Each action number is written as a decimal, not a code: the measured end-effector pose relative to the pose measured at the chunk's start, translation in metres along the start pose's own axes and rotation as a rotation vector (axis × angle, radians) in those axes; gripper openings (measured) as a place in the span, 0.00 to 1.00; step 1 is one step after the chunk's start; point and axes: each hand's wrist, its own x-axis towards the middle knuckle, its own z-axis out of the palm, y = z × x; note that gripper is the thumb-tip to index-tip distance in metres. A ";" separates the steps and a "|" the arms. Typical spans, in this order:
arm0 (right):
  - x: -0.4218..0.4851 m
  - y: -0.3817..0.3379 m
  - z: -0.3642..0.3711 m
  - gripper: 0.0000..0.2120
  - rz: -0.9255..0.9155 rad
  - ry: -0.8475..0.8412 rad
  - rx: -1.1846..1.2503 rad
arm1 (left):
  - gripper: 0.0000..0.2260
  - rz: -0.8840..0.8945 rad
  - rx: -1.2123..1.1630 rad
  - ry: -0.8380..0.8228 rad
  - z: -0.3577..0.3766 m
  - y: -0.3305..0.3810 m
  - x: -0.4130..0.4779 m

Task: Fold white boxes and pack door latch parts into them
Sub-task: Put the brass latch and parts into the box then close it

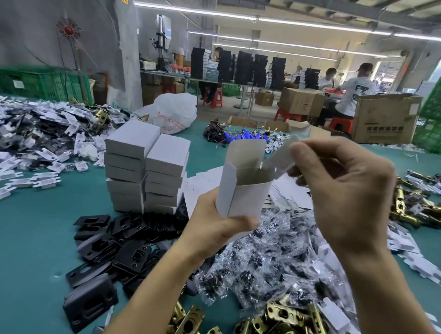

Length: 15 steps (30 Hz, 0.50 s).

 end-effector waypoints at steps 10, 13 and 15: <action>0.002 0.006 0.025 0.04 -0.034 -0.279 -0.437 | 0.17 0.024 0.036 0.032 0.003 -0.001 0.002; 0.005 0.010 0.023 0.04 0.058 -0.361 -0.471 | 0.16 0.014 0.065 0.052 0.003 -0.002 0.003; 0.009 0.013 0.021 0.10 0.145 -0.456 -0.497 | 0.16 0.010 0.078 0.057 0.003 -0.003 0.003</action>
